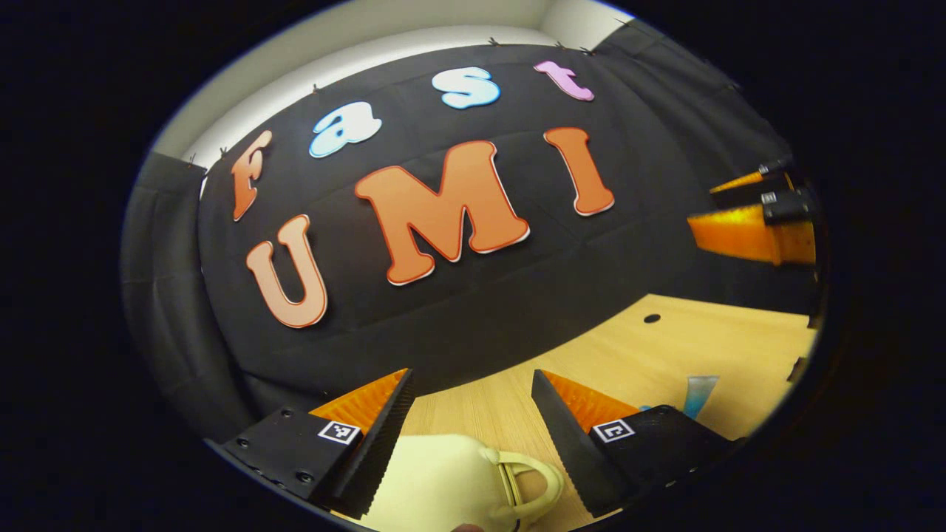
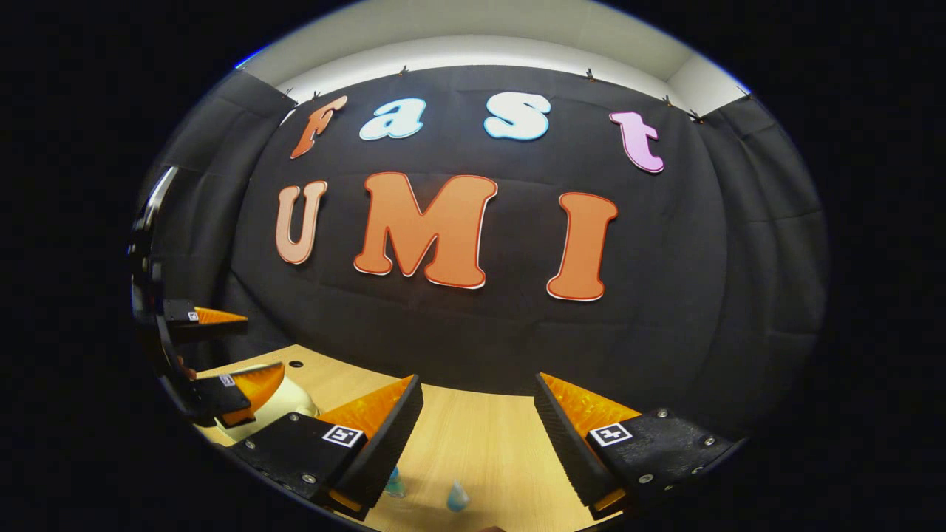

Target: First open the suitcase, pack the skin care products into it, and then close the suitcase.

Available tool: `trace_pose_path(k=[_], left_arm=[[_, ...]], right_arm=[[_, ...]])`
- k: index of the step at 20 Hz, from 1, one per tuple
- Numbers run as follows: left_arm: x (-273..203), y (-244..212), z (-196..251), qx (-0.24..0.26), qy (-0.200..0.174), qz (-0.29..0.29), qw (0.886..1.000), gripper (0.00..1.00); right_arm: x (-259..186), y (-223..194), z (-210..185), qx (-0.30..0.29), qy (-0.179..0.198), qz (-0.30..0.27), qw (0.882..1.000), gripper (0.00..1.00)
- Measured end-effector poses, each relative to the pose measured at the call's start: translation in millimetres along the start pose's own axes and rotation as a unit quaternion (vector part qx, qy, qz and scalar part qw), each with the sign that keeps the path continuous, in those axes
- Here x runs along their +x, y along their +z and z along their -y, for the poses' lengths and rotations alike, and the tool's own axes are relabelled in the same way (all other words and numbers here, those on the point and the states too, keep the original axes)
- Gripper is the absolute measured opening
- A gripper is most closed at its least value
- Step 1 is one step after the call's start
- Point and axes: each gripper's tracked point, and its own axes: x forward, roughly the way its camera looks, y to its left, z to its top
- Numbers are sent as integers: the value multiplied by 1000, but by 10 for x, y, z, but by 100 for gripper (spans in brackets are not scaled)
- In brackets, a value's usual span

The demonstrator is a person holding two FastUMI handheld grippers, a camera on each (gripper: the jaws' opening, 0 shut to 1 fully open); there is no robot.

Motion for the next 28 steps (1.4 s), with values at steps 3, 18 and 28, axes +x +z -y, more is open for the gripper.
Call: trace_pose_path(k=[3, 18, 28], left_arm=[[49, -378, 215, 46, -24, -34, 998, 98], [-6, -1743, 842, 213, -130, -155, 956, 97], [-82, -2067, 829, 375, -131, -175, 901, 51]], right_arm=[[-14, -31, 107, -1, -16, -7, 1000, 95], [-63, -242, 228, -5, -37, -35, 999, 95], [-80, -351, 232, 7, -32, -39, 999, 96]])
